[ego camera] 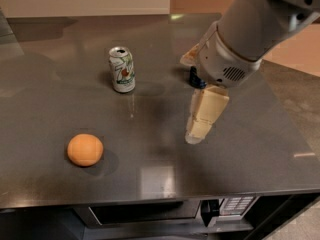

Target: Move orange near pepsi can

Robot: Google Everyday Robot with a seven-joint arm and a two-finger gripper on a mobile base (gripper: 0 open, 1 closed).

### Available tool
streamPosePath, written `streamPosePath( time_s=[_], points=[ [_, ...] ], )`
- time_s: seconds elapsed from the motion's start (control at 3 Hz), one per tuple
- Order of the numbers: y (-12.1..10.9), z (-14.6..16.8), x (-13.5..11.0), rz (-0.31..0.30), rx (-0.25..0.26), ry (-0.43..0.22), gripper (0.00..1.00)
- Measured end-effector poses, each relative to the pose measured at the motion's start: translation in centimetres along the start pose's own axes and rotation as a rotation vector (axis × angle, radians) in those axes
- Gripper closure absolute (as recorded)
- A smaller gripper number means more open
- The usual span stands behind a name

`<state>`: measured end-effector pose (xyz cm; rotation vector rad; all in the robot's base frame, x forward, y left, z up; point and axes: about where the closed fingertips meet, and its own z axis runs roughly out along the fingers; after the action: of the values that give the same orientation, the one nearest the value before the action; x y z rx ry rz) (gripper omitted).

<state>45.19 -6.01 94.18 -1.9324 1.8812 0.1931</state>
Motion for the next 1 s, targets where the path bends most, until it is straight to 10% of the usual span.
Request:
streamPosePath(
  time_s=[1.0],
  points=[
    [3.0, 9.0, -7.3, -0.167, -0.125, -0.072, 0.0]
  ],
)
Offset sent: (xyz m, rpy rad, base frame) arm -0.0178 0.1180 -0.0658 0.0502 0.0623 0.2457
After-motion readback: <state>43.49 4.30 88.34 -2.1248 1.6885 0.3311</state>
